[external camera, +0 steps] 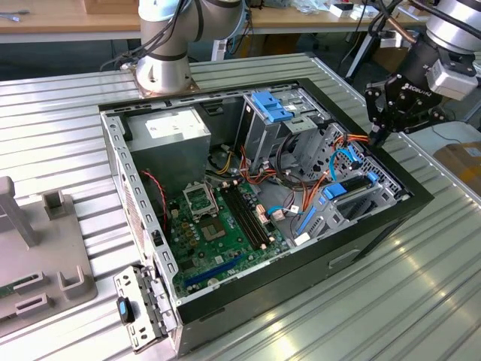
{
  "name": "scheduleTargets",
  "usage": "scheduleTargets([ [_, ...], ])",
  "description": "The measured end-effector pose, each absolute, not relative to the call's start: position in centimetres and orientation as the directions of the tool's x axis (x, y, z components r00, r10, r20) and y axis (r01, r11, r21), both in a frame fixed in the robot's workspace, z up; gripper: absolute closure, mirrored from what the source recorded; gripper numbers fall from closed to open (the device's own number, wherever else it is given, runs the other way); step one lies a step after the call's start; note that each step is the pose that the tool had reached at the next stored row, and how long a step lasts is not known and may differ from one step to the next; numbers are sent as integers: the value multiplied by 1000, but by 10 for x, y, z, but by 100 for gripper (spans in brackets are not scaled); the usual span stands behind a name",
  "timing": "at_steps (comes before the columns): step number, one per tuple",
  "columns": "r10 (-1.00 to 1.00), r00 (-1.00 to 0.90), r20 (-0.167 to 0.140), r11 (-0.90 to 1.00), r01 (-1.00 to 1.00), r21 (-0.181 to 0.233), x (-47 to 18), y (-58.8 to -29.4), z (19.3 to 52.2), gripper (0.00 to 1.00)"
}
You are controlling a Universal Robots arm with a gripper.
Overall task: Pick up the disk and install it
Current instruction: 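Insert the first disk wire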
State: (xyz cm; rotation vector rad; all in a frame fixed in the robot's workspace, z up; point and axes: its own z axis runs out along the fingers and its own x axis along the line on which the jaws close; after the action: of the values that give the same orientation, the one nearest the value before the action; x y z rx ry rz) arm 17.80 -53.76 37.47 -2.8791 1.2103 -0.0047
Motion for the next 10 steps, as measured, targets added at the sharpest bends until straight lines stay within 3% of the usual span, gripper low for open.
scheduleTargets([
  [10, -743, 670, -4, -670, -743, -18, 178, -538, 375, 84],
])
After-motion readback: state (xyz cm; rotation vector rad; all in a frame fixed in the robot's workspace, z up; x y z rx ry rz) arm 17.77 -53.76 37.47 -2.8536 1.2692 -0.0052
